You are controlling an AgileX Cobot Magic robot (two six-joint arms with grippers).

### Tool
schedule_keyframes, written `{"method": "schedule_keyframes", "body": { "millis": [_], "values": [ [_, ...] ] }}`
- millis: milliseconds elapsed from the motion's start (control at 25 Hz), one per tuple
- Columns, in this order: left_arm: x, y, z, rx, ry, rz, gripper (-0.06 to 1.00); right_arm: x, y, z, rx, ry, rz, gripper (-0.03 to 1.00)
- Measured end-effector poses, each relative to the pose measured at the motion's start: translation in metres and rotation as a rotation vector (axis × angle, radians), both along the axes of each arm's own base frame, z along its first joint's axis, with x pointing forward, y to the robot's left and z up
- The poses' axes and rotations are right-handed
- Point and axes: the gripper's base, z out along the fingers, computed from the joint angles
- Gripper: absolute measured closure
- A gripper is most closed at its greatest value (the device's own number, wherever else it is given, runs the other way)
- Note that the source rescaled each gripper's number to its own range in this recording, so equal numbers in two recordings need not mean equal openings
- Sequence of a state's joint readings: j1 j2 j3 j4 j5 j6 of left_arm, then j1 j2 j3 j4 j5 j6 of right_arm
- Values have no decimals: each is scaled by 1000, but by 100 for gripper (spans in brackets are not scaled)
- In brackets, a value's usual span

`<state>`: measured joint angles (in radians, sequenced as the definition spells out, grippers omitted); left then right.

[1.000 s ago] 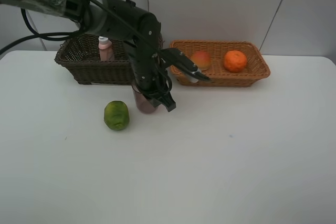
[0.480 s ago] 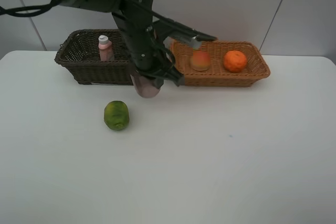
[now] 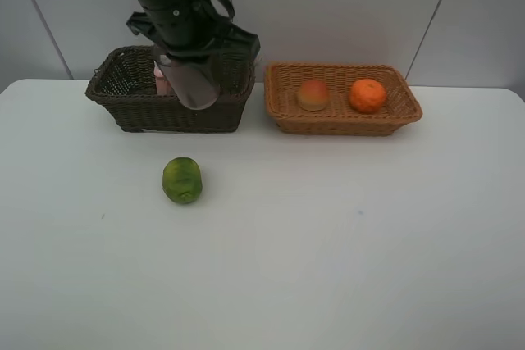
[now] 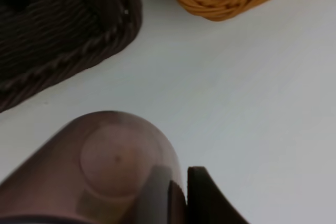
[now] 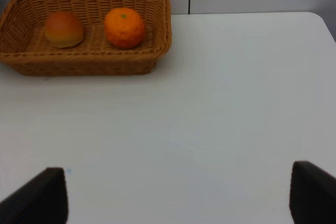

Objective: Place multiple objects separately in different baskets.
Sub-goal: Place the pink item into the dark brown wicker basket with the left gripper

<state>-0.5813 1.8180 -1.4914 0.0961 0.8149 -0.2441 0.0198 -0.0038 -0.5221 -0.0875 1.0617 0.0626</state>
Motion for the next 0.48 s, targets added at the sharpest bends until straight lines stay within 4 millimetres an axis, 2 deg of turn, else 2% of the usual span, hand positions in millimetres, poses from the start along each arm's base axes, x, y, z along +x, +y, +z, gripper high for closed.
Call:
{"method": "schedule_keyframes", "body": {
  "millis": [200,480],
  "values": [
    [14,38,15,10,-41,101,94,0,0,0,0,0,0,12],
    [39,94,17,41,-84,237,94,0,0,0,0,0,0,12]
  ]
}}
